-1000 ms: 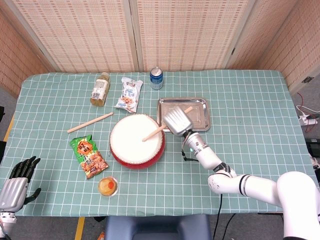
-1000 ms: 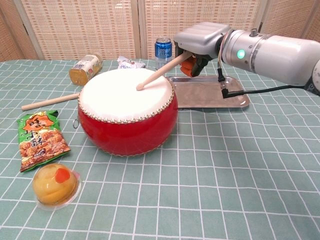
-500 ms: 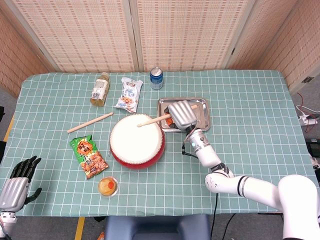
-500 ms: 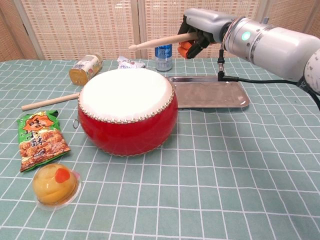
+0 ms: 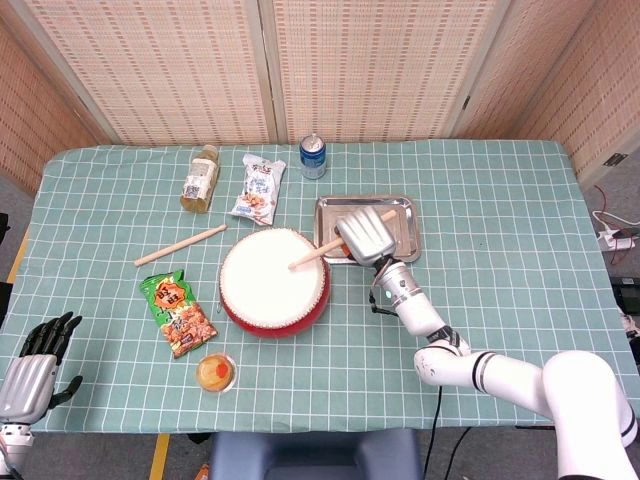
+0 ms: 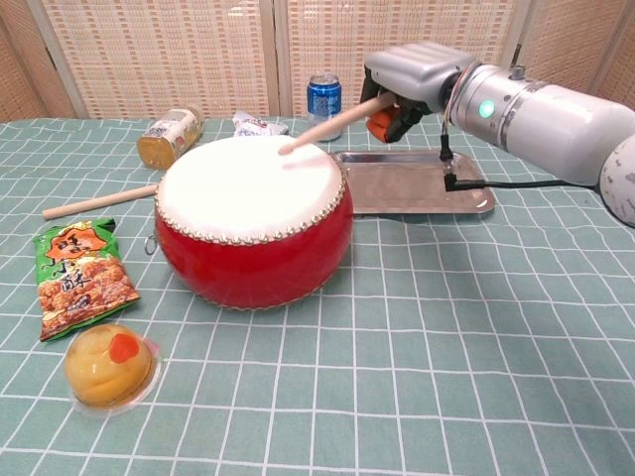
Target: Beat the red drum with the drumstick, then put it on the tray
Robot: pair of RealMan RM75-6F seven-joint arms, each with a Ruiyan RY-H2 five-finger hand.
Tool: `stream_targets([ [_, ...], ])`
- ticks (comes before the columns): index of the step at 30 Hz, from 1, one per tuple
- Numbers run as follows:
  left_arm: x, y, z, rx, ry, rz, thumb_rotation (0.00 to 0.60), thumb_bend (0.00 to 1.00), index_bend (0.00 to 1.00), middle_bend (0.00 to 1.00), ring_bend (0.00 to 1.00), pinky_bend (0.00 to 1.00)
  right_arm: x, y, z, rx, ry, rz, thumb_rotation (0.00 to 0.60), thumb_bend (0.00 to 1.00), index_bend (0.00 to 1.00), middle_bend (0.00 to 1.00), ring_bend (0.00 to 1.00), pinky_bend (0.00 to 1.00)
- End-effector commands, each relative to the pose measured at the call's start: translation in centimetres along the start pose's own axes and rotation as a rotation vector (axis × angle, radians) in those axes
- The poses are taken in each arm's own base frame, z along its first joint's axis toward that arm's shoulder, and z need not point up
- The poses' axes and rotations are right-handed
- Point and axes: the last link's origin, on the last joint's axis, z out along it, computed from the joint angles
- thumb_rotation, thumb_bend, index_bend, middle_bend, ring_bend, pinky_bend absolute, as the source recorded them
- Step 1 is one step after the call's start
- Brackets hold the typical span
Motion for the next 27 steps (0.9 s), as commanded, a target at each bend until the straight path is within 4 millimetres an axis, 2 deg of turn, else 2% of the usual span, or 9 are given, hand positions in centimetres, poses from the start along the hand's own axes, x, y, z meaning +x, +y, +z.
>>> stream_targets([
  [1, 0.0, 0.1, 0.0, -0.003, 0.001, -0.002, 0.6, 0.25, 0.02, 0.0, 0.0, 0.02, 1.7, -0.7, -0.2, 0.002, 0.06, 0.292, 0.6, 0.76, 0.86, 0.93, 1.0, 1.0],
  [5, -0.1, 0.1, 0.0, -0.004, -0.003, -0.002, 0.6, 0.24, 0.02, 0.0, 0.0, 0.02, 0.4, -0.3, -0.3, 0.006, 0.004, 0.226, 0.6, 0.76, 0.86, 0.93, 1.0, 1.0],
  [9, -0.2, 0.0, -0.1, 0.002, -0.008, -0.002, 0.6, 0.24, 0.02, 0.0, 0.0, 0.02, -1.4, 0.0, -0.3, 0.024, -0.067, 0.024, 0.6, 0.76, 0.86, 0.93, 1.0, 1.0],
  [13, -0.3, 0.0, 0.0, 0.001, -0.012, -0.001, 0.6, 0.24, 0.02, 0.0, 0.0, 0.02, -1.9, 0.0, -0.1, 0.029, -0.083, -0.122, 0.6, 0.76, 0.86, 0.93, 1.0, 1.0],
  [15, -0.4, 0.0, 0.0, 0.001, -0.017, 0.0, 0.6, 0.24, 0.02, 0.0, 0.0, 0.02, -1.6, -0.4, 0.0, 0.021, -0.074, -0.089, 0.6, 0.76, 0.86, 0.93, 1.0, 1.0],
  [22, -0.2, -0.1, 0.0, 0.004, -0.015, 0.002, 0.6, 0.24, 0.02, 0.0, 0.0, 0.02, 1.9, -1.4, -0.2, 0.039, 0.1, 0.256, 0.6, 0.77, 0.87, 0.93, 1.0, 1.0],
  [24, -0.2, -0.1, 0.0, 0.003, -0.014, 0.001, 0.6, 0.24, 0.02, 0.0, 0.0, 0.02, 2.0, -1.3, -0.2, 0.046, 0.101, 0.255, 0.6, 0.77, 0.87, 0.93, 1.0, 1.0],
  [27, -0.3, 0.0, 0.0, 0.001, -0.017, -0.003, 0.6, 0.24, 0.02, 0.0, 0.0, 0.02, 0.9, -1.2, -0.2, 0.05, 0.044, 0.171, 0.6, 0.77, 0.87, 0.93, 1.0, 1.0],
])
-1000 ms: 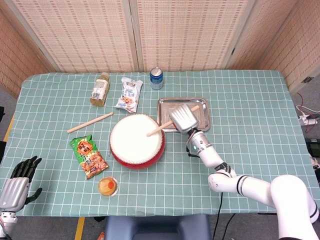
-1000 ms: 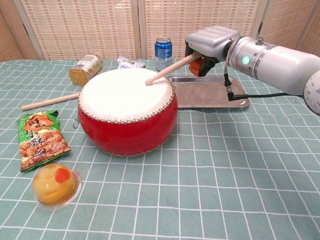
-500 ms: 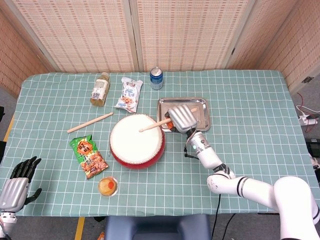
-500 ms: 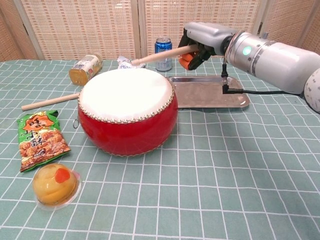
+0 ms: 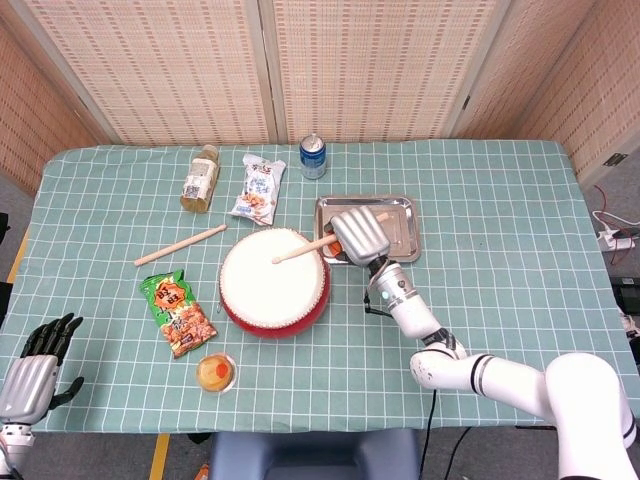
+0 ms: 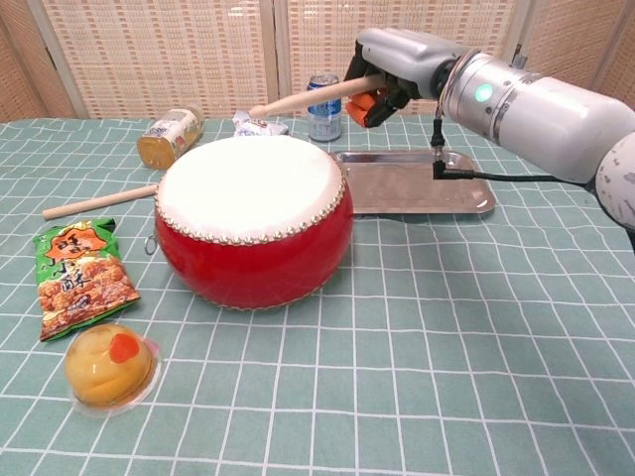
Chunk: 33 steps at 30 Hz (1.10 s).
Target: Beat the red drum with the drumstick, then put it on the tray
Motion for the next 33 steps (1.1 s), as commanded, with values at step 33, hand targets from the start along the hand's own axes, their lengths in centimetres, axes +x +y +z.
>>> stream_targets([
  [33, -0.3, -0.1, -0.2, 0.006, -0.011, -0.004, 0.6, 0.24, 0.02, 0.0, 0.0, 0.02, -2.8, 1.1, -0.8, -0.002, -0.166, -0.296, 0.6, 0.77, 0.86, 0.93, 1.0, 1.0],
])
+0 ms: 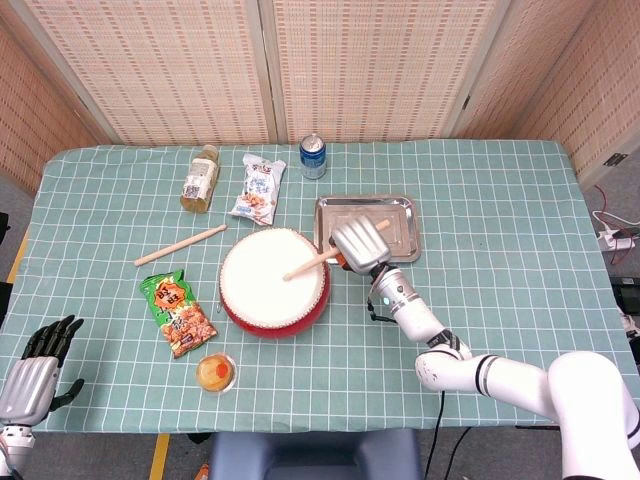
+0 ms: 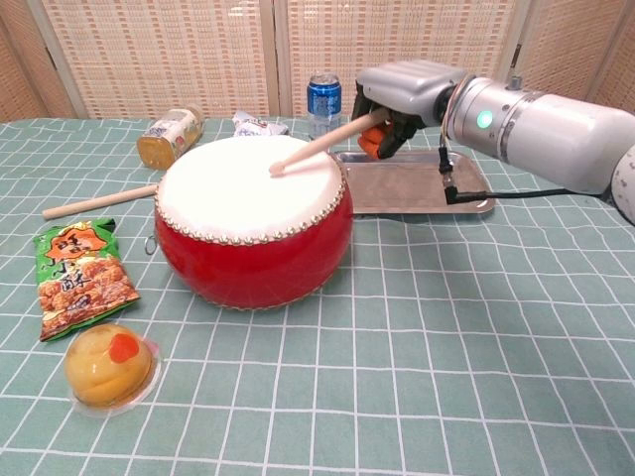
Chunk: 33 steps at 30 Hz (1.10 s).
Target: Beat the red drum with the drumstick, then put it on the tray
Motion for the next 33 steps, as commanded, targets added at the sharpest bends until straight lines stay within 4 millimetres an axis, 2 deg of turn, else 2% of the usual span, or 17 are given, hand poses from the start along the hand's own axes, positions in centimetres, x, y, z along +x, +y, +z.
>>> stream_targets([
  [1, 0.0, 0.0, 0.0, -0.002, -0.001, -0.001, 0.6, 0.24, 0.02, 0.0, 0.0, 0.02, -0.3, -0.1, 0.1, -0.017, -0.009, 0.007, 0.6, 0.77, 0.86, 0.93, 1.0, 1.0],
  [7, 0.1, 0.1, 0.1, -0.005, 0.005, 0.0, 0.6, 0.24, 0.02, 0.0, 0.0, 0.02, 2.7, -0.4, -0.2, -0.01, 0.159, 0.294, 0.6, 0.77, 0.86, 0.93, 1.0, 1.0],
  [12, 0.1, 0.1, 0.1, -0.007, 0.007, -0.001, 0.6, 0.24, 0.02, 0.0, 0.0, 0.02, 2.7, -0.3, -0.3, -0.005, 0.163, 0.339, 0.6, 0.77, 0.86, 0.93, 1.0, 1.0],
  [13, 0.1, 0.2, 0.2, -0.01, 0.007, -0.001, 0.6, 0.24, 0.02, 0.0, 0.0, 0.02, 2.3, -0.2, -0.3, -0.003, 0.14, 0.315, 0.6, 0.77, 0.86, 0.93, 1.0, 1.0],
  [14, 0.1, 0.2, 0.2, -0.01, 0.006, 0.0, 0.6, 0.24, 0.02, 0.0, 0.0, 0.02, 0.9, 0.0, -0.3, 0.011, 0.083, 0.197, 0.6, 0.77, 0.86, 0.93, 1.0, 1.0],
  [17, 0.1, 0.2, 0.2, -0.008, 0.006, -0.001, 0.6, 0.24, 0.02, 0.0, 0.0, 0.02, -0.8, 0.2, -0.2, 0.021, 0.018, 0.018, 0.6, 0.77, 0.86, 0.93, 1.0, 1.0],
  [21, 0.0, 0.2, 0.2, -0.007, 0.002, 0.0, 0.6, 0.24, 0.02, 0.0, 0.0, 0.02, -1.6, 0.3, -0.1, 0.002, -0.03, -0.046, 0.6, 0.77, 0.86, 0.93, 1.0, 1.0],
  [24, 0.0, 0.1, 0.2, -0.005, 0.004, 0.0, 0.6, 0.24, 0.02, 0.0, 0.0, 0.02, -0.8, 0.0, -0.1, -0.01, 0.009, 0.016, 0.6, 0.77, 0.86, 0.93, 1.0, 1.0],
  [29, 0.2, 0.0, 0.2, -0.005, 0.01, 0.001, 0.6, 0.24, 0.02, 0.0, 0.0, 0.02, 2.2, -0.7, -0.3, 0.021, 0.178, 0.234, 0.6, 0.77, 0.87, 0.93, 1.0, 1.0],
  [33, 0.2, 0.1, 0.2, -0.008, 0.01, 0.0, 0.6, 0.24, 0.02, 0.0, 0.0, 0.02, 2.8, -0.5, -0.2, 0.028, 0.214, 0.301, 0.6, 0.77, 0.87, 0.93, 1.0, 1.0],
])
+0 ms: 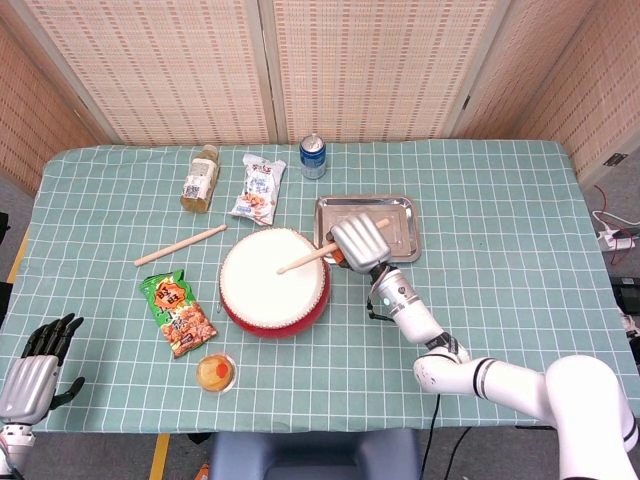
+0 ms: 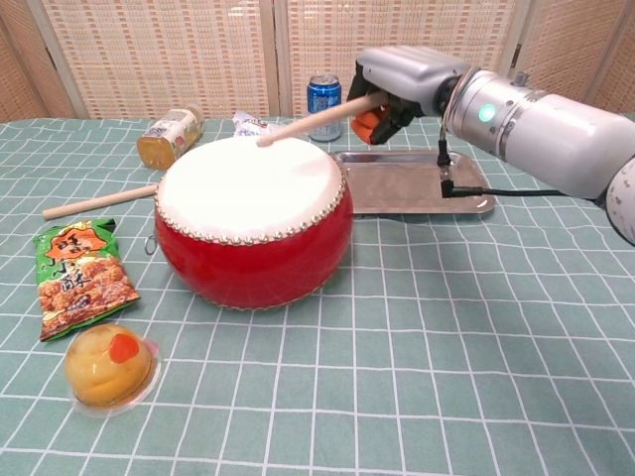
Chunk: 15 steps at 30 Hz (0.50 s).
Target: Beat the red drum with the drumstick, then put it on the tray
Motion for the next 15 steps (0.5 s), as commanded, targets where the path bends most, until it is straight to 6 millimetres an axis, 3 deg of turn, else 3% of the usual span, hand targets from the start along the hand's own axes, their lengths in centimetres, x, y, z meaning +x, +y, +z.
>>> stream_targets([
  [1, 0.0, 0.0, 0.0, 0.0, -0.002, 0.0, 0.6, 0.24, 0.02, 0.0, 0.0, 0.02, 1.1, -0.2, 0.1, 0.019, 0.068, 0.105, 0.6, 0.77, 0.87, 0.93, 1.0, 1.0],
  [10, -0.1, 0.0, 0.0, 0.004, -0.01, 0.004, 0.6, 0.24, 0.02, 0.0, 0.0, 0.02, -2.5, 1.3, -0.2, 0.017, -0.129, -0.23, 0.6, 0.77, 0.86, 0.93, 1.0, 1.0],
  [15, -0.1, 0.0, 0.0, 0.004, -0.01, 0.005, 0.6, 0.24, 0.02, 0.0, 0.0, 0.02, -1.5, 0.8, -0.1, -0.009, -0.084, -0.142, 0.6, 0.77, 0.87, 0.93, 1.0, 1.0],
])
